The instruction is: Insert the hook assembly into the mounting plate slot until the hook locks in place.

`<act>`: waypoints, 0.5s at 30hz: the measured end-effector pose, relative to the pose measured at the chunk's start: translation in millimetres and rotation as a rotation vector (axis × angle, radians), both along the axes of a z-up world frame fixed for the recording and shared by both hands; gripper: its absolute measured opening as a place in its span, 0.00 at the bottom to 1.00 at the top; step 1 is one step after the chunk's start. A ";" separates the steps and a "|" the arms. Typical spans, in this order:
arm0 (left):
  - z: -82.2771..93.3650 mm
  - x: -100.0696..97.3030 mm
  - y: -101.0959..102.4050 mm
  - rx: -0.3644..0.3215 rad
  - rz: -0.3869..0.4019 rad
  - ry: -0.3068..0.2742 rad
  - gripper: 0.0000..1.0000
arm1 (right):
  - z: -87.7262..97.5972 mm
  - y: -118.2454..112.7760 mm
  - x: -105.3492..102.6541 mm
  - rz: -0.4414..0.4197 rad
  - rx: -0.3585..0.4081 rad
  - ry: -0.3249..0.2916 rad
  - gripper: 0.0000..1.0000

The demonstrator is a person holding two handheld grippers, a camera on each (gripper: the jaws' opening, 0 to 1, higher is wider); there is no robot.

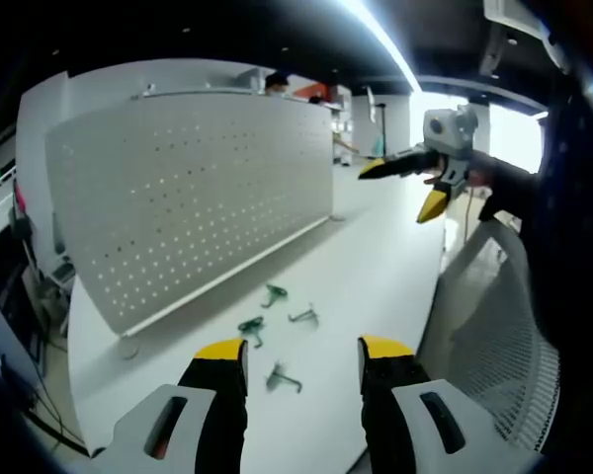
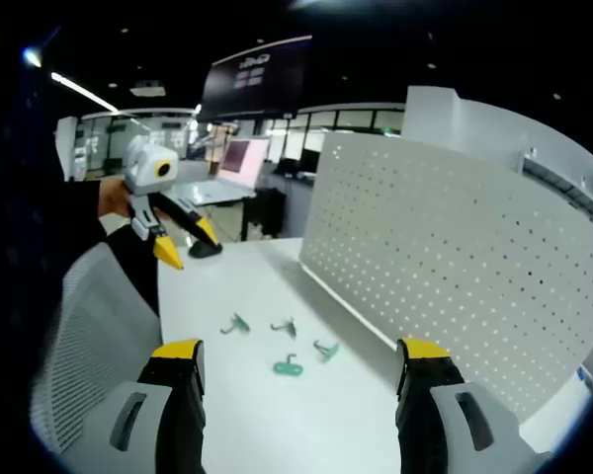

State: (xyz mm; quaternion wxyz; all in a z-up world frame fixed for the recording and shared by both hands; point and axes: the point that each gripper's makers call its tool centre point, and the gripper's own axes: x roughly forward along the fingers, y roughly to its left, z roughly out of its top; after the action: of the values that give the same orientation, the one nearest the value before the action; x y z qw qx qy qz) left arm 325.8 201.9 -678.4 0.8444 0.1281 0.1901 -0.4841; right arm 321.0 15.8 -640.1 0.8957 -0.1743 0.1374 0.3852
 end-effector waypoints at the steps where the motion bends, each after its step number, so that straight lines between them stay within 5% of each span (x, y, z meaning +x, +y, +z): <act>1: 0.9 0.5 0.6 -0.002 0.002 -0.002 0.45 | -0.3 0.4 0.0 0.000 -0.001 0.001 0.81; 15: 1.0 -0.7 2.0 0.013 0.002 -0.005 0.45 | -3.5 -0.2 0.0 -0.001 0.002 0.010 0.80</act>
State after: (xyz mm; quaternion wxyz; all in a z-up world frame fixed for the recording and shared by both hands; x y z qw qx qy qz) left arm 325.1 203.9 -677.4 0.8444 0.1344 0.1912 -0.4820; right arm 321.0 15.6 -643.6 0.8954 -0.1715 0.1418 0.3856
